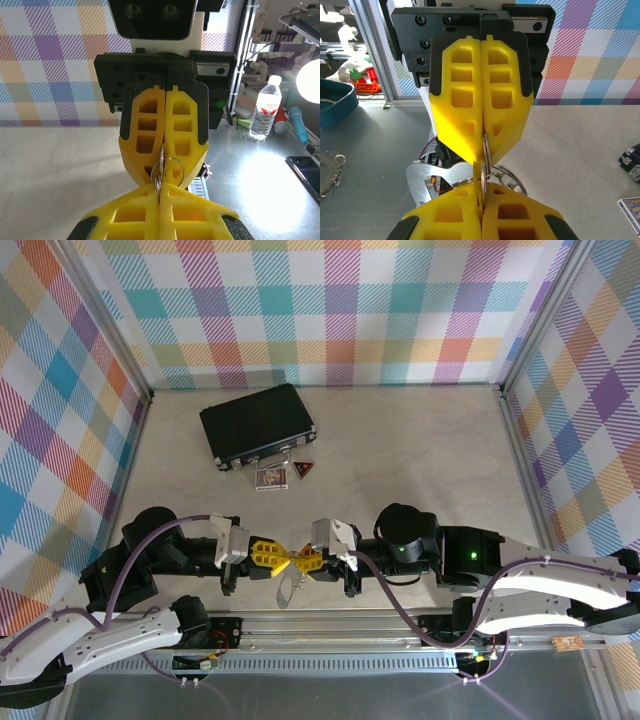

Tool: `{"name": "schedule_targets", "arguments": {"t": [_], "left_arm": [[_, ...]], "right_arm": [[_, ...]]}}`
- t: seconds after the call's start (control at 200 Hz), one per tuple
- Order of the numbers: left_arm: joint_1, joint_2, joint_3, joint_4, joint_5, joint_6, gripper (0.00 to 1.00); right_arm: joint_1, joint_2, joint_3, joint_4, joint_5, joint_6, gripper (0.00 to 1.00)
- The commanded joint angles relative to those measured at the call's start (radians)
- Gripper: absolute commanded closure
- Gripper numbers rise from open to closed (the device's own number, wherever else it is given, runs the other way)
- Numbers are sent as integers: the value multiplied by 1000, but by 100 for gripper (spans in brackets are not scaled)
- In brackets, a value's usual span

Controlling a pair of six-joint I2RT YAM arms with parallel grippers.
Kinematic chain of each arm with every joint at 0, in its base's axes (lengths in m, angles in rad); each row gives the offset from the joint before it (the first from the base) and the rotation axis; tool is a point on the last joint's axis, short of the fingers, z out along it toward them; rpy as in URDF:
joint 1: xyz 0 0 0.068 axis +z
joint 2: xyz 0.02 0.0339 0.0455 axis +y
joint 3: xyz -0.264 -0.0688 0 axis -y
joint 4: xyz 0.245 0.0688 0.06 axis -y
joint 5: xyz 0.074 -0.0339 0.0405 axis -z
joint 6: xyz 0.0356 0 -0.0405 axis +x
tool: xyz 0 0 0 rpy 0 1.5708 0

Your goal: Put the keys on the keyring

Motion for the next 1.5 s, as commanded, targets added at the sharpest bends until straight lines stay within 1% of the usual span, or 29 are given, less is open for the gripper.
{"name": "schedule_targets", "arguments": {"t": [0.0,0.24,0.55,0.68,0.775,0.82,0.9,0.935,0.99,1.06,1.105,1.21,1.225,1.295,1.425,1.495], "left_arm": [[0,-7,39,-31,7,19,100],[0,-9,55,-81,7,31,100],[-1,-15,61,-100,-6,40,100],[0,-18,45,-88,-43,39,100],[-1,-18,14,-58,-93,22,100],[-1,-19,-5,-34,-116,7,94],[0,-26,-47,15,-150,-17,81],[0,-30,-69,36,-165,-25,77],[-1,-35,-107,72,-200,-41,69],[0,-28,-135,91,-235,-66,61],[0,-23,-146,95,-251,-83,58],[1,-34,-180,111,-266,-120,52],[0,-37,-186,146,-266,-125,52],[0,-50,-208,190,-264,-154,49],[0,-53,-240,239,-234,-192,43],[-1,-56,-269,269,-246,-219,41]], "right_arm": [[6,-24,25,45,21,-10,100],[4,-28,25,40,32,-10,100],[5,-29,28,33,40,-10,100],[5,-29,33,19,58,-10,100],[5,-11,64,-33,120,3,100],[5,1,84,-63,147,11,100],[6,20,118,-115,177,11,100],[5,31,134,-141,195,48,100],[5,41,153,-177,247,56,100],[-1,36,160,-213,326,73,100],[-21,26,165,-240,347,91,100],[-98,-9,160,-277,317,139,100],[-109,-15,158,-279,311,142,100],[-166,-38,134,-276,274,150,100],[-319,-31,112,-330,198,197,100],[-390,-9,106,-347,154,216,100]]}}
